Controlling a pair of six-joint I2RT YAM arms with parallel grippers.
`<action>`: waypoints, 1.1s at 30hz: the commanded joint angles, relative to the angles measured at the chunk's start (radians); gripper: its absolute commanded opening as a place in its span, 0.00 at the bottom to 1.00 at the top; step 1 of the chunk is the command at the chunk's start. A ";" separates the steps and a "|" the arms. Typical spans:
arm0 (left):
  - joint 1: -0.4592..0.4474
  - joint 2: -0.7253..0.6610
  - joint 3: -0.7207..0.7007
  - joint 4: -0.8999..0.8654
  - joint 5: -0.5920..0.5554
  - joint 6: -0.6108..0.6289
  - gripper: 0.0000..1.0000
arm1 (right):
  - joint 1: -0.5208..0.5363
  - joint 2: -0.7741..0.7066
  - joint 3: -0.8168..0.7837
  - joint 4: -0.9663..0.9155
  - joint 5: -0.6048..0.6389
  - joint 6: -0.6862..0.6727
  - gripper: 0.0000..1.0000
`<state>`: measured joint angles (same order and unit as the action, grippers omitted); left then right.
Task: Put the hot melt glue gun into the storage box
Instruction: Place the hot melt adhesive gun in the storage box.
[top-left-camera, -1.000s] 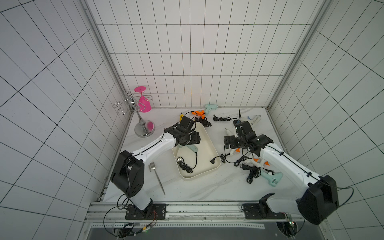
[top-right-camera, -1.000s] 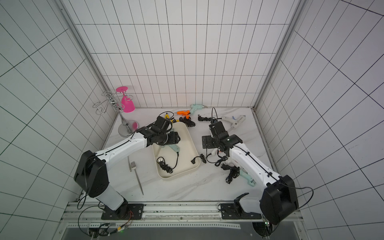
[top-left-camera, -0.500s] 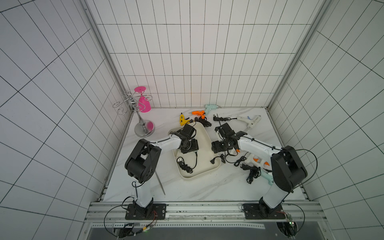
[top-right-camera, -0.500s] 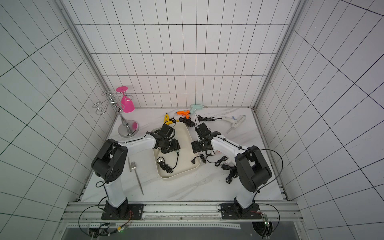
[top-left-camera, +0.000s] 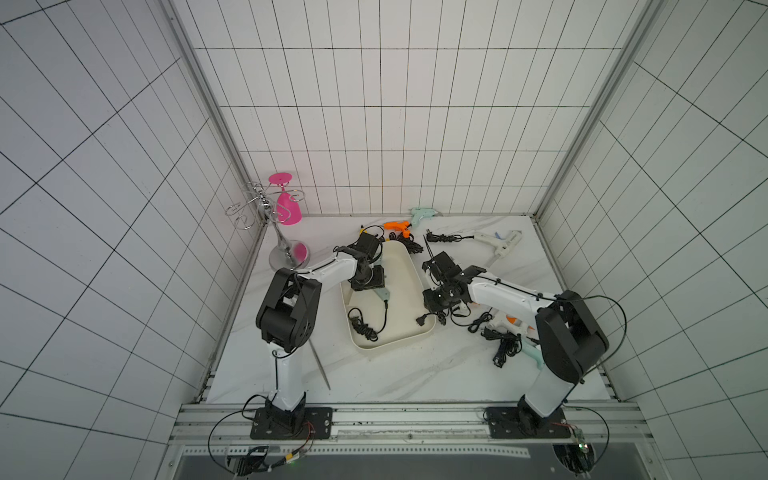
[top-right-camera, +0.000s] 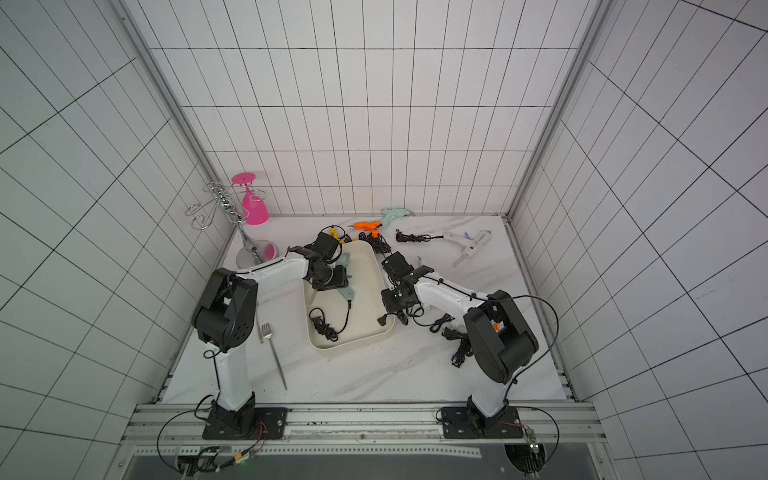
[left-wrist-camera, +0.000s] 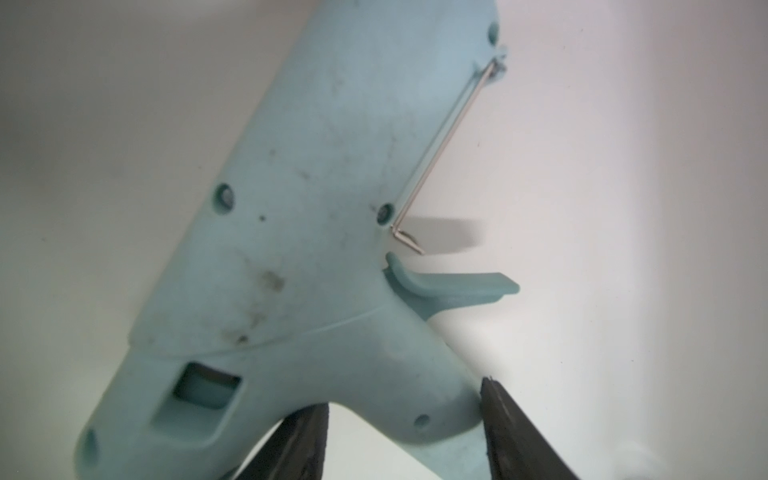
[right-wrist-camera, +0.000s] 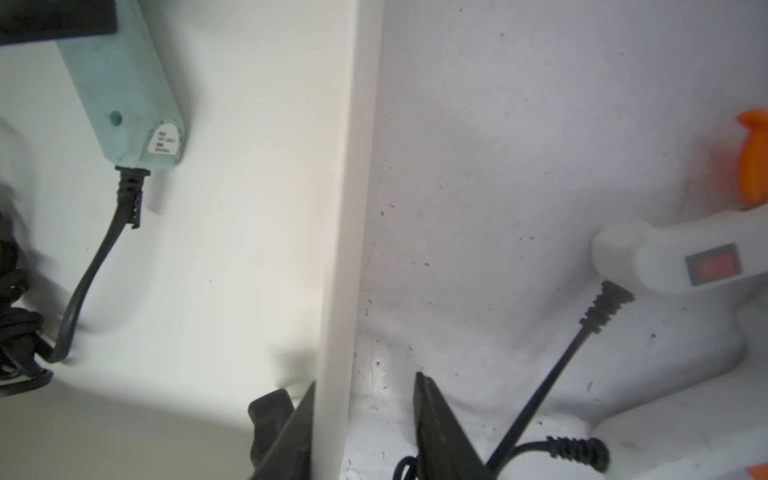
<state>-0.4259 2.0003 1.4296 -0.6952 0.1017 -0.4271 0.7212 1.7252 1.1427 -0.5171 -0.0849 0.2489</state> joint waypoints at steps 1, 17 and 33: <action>0.015 0.063 0.074 -0.078 -0.143 0.156 0.57 | 0.008 0.008 0.005 -0.068 0.021 0.012 0.33; -0.038 0.066 0.040 -0.030 -0.408 0.370 0.52 | 0.018 -0.025 -0.017 -0.079 0.002 0.042 0.29; -0.107 -0.247 -0.068 0.033 -0.285 0.095 0.69 | -0.041 -0.202 0.108 -0.120 0.101 0.092 0.79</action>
<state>-0.5003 1.8492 1.3643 -0.6971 -0.2043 -0.2634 0.7143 1.5745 1.1831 -0.6056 -0.0357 0.3199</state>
